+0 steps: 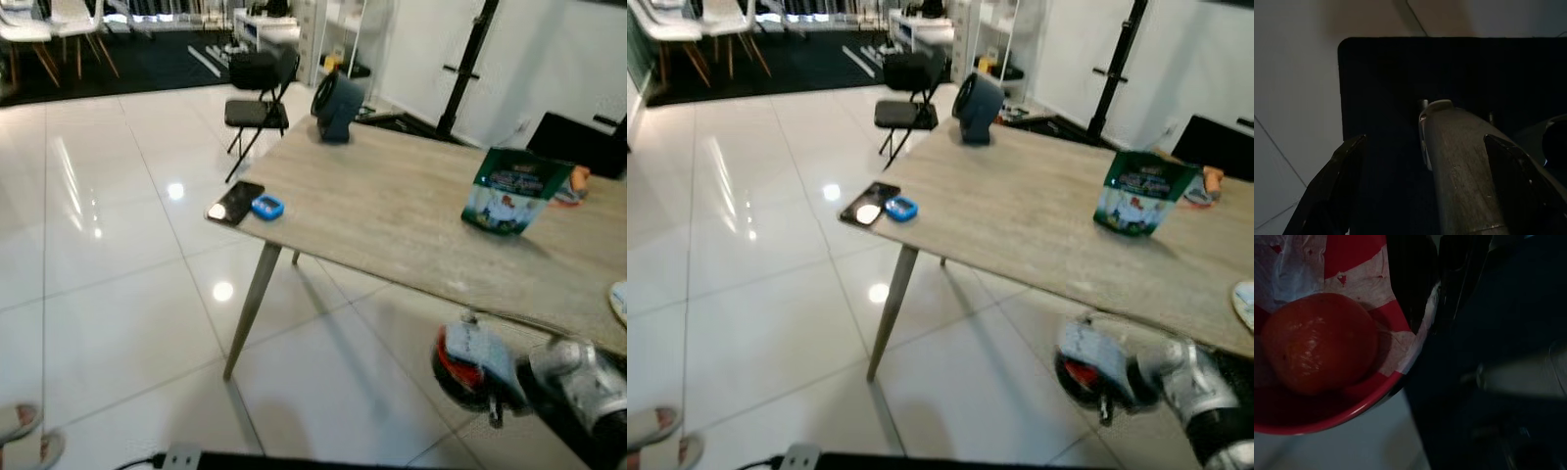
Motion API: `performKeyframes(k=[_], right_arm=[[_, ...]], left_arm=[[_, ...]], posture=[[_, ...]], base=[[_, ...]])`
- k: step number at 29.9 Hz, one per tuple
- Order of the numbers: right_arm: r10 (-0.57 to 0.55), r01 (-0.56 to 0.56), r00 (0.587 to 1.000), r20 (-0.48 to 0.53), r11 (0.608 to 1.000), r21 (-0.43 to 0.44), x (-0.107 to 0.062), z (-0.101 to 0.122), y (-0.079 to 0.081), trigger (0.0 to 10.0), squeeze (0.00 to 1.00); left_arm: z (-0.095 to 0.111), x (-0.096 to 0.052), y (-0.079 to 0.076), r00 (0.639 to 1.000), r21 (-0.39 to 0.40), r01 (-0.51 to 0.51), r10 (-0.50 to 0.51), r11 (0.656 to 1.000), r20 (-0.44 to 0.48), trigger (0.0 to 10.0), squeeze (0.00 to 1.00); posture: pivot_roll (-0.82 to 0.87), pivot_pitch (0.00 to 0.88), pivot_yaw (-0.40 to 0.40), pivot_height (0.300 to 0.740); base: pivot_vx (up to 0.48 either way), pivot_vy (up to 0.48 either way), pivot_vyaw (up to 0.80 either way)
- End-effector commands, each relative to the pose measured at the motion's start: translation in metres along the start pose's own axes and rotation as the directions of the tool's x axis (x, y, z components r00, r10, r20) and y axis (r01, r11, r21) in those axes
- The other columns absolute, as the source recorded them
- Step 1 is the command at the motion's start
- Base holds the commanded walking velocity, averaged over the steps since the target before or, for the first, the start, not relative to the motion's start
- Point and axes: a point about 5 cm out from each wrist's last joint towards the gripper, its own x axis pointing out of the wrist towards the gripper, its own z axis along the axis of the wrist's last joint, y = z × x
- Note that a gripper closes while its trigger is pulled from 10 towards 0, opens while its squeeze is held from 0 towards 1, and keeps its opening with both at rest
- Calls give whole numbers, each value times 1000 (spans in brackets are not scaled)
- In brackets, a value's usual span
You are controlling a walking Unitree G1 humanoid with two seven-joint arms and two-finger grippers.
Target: Restocking fridge
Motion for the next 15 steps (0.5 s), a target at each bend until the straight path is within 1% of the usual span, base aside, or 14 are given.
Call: performKeyframes(k=[1,2,3,4,5,6,7,8,9,11,12,13,14,15], right_arm=[[-39,40,999,-24,999,37,3,-12,1,10000,0],[-47,49,998,-39,997,57,6,-17,3,10000,0],[-47,49,998,-39,997,57,6,-17,3,10000,0],[-86,92,994,-67,991,92,12,-26,5,10000,0],[-126,139,988,-93,978,153,21,-37,10,10000,0],[-149,169,982,-112,967,192,26,-43,15,10000,0],[-188,218,972,-140,946,240,33,-52,20,10000,0],[-188,218,972,-140,946,240,33,-52,20,10000,0],[-244,293,953,-177,890,349,43,-65,31,10000,0],[-279,346,937,-212,833,432,50,-76,42,10000,0],[-288,363,930,-226,812,458,52,-80,46,10000,0],[-290,380,923,-253,789,483,55,-87,54,10000,0],[-290,392,918,-272,773,498,58,-92,60,10000,0],[-279,393,917,-285,756,523,62,-97,70,10000,0]], left_arm=[[-22,-2,-13,994,0,45,-45,999,-95,10000,0],[-22,-2,-13,994,1,45,-45,999,-95,10000,0],[-22,-2,-13,994,1,45,-45,999,-95,10000,0],[-23,-2,-13,994,4,42,-41,999,-97,10000,0],[-23,-2,-12,995,3,38,-38,999,-96,10000,0],[-23,-2,-12,995,1,36,-36,999,-95,10000,0],[-22,-2,-12,995,0,33,-33,999,-93,10000,0],[-22,-2,-12,995,0,33,-33,999,-93,10000,0],[-21,-2,-12,996,-2,26,-26,1000,-87,10000,0],[-21,-2,-10,997,-5,15,-15,1000,-81,10000,0],[-20,-2,-10,997,-7,9,-9,1000,-79,10000,0],[-20,-2,-8,997,-6,0,0,1000,-78,10000,0],[-20,-2,-7,997,-6,-6,5,1000,-78,10000,0],[-21,-3,-5,997,-7,-15,14,1000,-78,10000,0]], posture=[[-28,40,-101,740],[-28,40,-101,740],[-28,40,-101,740],[-25,37,-105,740],[-25,37,-105,740],[-25,37,-105,740],[-21,36,-109,740],[-21,36,-109,740],[-23,33,-110,740],[-23,31,-110,740],[-23,31,-110,740],[-23,31,-110,740],[-23,31,-110,740],[-22,31,-106,740]], base=[[0,0,0],[0,0,0],[0,0,0],[0,0,0],[0,0,0],[0,0,0],[0,0,0],[0,0,0],[0,0,0],[0,0,0],[0,0,0],[0,0,0],[0,0,0],[0,0,0]])
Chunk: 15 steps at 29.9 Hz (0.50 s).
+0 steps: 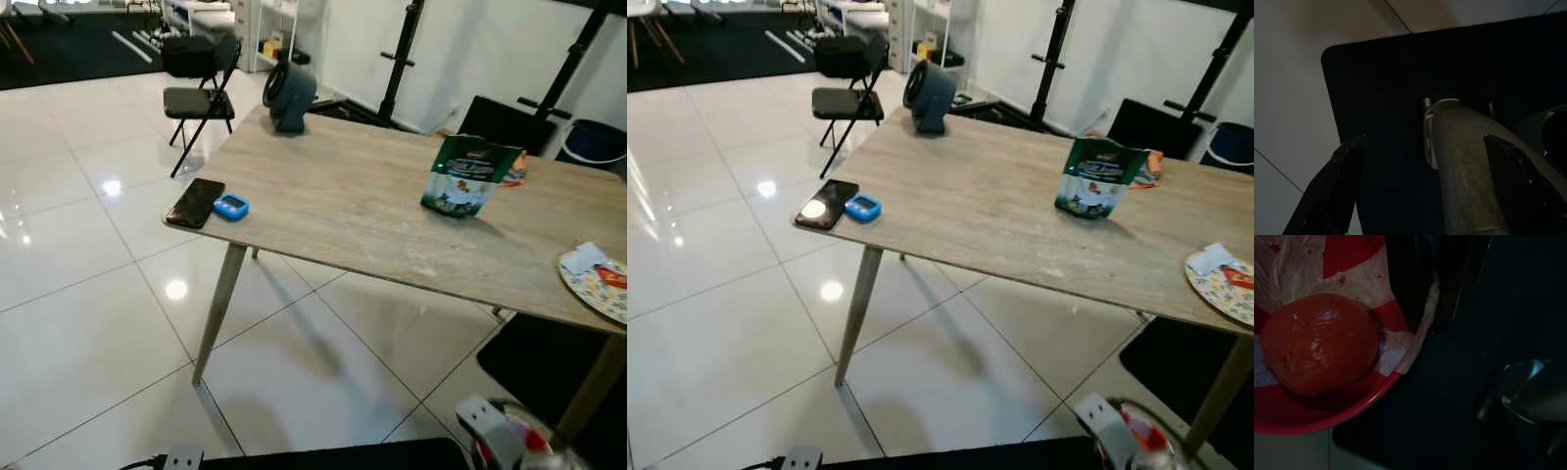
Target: Restocking fridge
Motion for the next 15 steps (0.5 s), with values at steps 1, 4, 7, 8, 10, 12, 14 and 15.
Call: performKeyframes(k=[1,4,7,8,10,12,14,15], right_arm=[[-37,42,998,-43,993,110,3,-24,8,10000,0],[-40,46,998,-51,990,135,5,-29,12,10000,0],[-64,77,995,-78,982,174,9,-42,25,10000,0],[-64,77,995,-78,982,174,9,-42,25,10000,0],[-67,82,994,-88,981,177,11,-49,33,10000,0],[-64,79,993,-97,983,163,12,-54,38,10000,0],[-83,100,990,-118,983,152,12,-61,41,10000,0],[-83,100,990,-118,983,152,12,-61,41,10000,0]], left_arm=[[-20,-4,-1,997,-18,-12,11,1000,-71,10000,0],[-21,-4,1,997,-21,-21,20,1000,-72,10000,0],[-23,-7,11,995,-12,-66,65,998,-81,10000,0],[-23,-7,11,995,-12,-66,65,998,-81,10000,0],[-24,-9,19,992,-2,-95,95,995,-85,10000,0],[-24,-10,22,991,2,-103,103,995,-86,10000,0],[-25,-11,25,990,8,-113,113,994,-85,10000,0],[-25,-11,25,990,8,-113,113,994,-85,10000,0]], posture=[[-24,29,-101,740],[-24,29,-101,740],[-21,24,-96,740],[-21,24,-96,740],[-19,23,-95,740],[-13,20,-96,740],[-10,19,-95,740],[-10,19,-95,740]], base=[[0,0,0],[0,0,0],[0,0,0],[0,0,0],[0,0,0],[0,0,-731],[0,0,-750],[0,0,-750]])
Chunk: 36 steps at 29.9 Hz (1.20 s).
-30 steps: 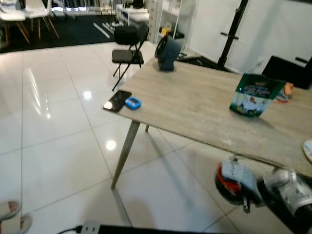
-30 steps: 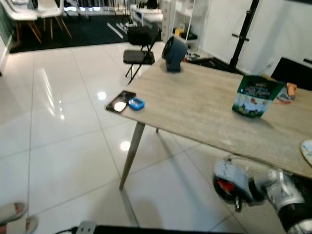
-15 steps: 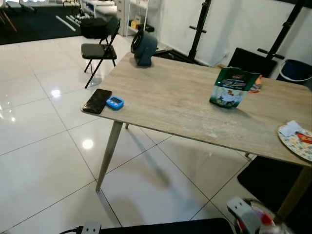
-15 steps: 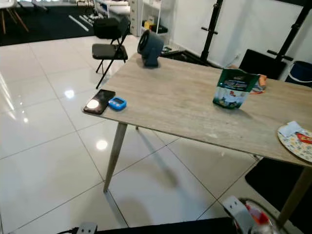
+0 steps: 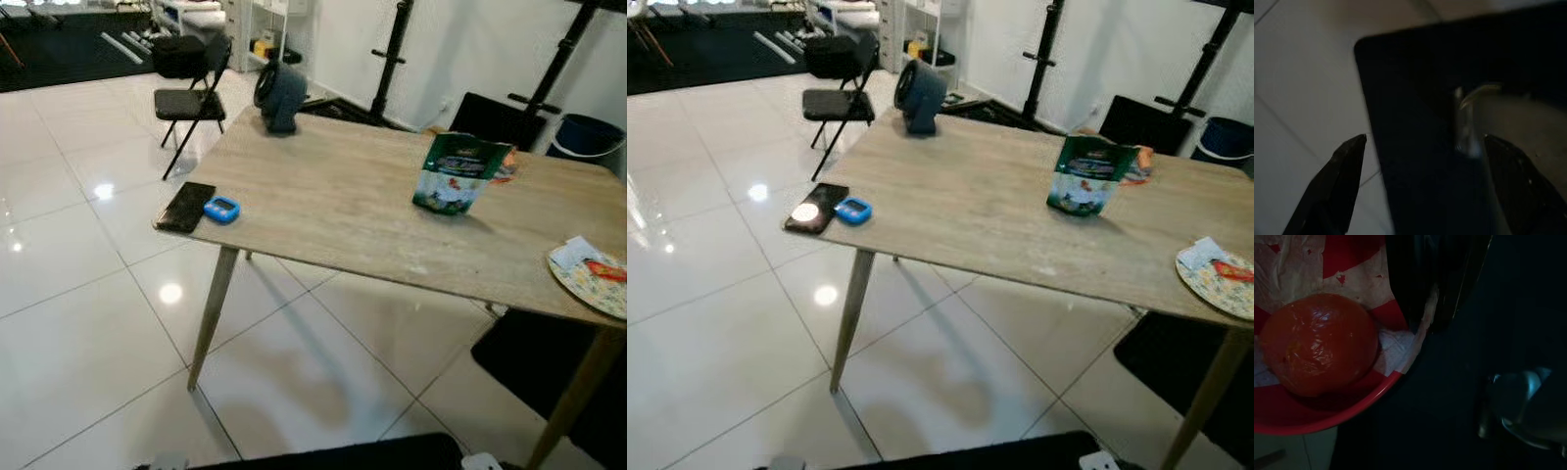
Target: Restocking fridge
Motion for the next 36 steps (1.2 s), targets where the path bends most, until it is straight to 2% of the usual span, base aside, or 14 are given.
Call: performKeyframes(k=[1,5,16,36], right_arm=[[-46,47,998,-32,999,12,-2,-11,-6,10000,0],[-90,92,995,-33,994,55,-2,-12,-8,10000,0],[-85,86,996,-22,994,66,1,-7,-1,10000,0],[-78,82,996,-48,993,81,2,-15,6,10000,0]], left_arm=[[-12,-2,-3,999,5,10,-10,1000,-45,10000,0],[-11,-1,-6,999,23,13,-12,1000,-45,10000,0],[-5,2,-18,999,39,42,-41,998,-30,10000,0],[2,3,-21,998,47,54,-53,997,-18,10000,0]], posture=[[-10,16,-94,740],[-13,7,-90,740],[-17,0,-82,740],[-31,0,-76,740]], base=[[0,0,-750],[0,0,-755],[0,0,-751],[0,0,-752]])
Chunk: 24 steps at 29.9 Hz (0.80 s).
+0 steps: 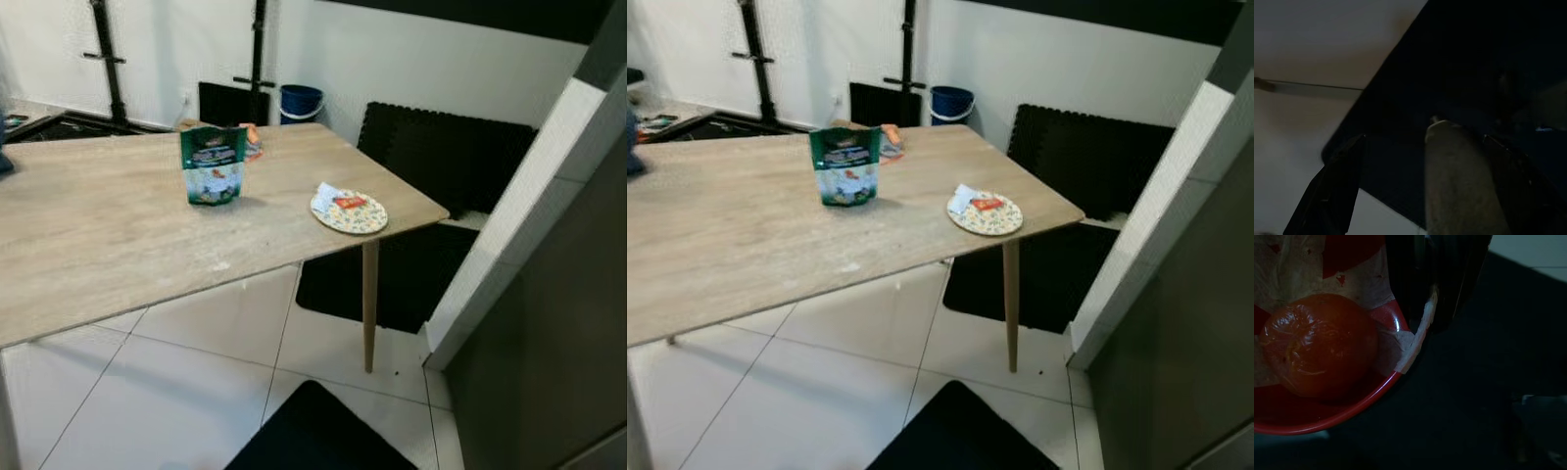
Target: Restocking fridge
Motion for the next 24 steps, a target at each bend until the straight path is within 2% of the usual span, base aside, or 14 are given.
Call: performKeyframes(k=[1,14,22,24], right_arm=[[-21,21,1000,7,1000,-3,-1,2,-5,10000,0],[-2,2,1000,1,1000,-26,1,-1,4,10000,0],[-12,12,1000,2,1000,-28,-1,0,-3,10000,0],[-39,39,999,-1,999,-3,-2,-2,-12,10000,0]], left_arm=[[0,1,-6,1000,11,18,-18,1000,-7,10000,0],[3,0,3,1000,6,2,-2,1000,0,10000,0],[2,-1,10,1000,-9,-11,11,1000,-4,10000,0],[6,0,7,1000,-28,-8,8,1000,9,10000,0]], posture=[[-31,0,-76,740],[-37,0,-62,740],[-68,18,-53,740],[-36,6,-63,740]], base=[[0,0,-750],[0,0,-753],[0,0,-752],[0,0,-756]])
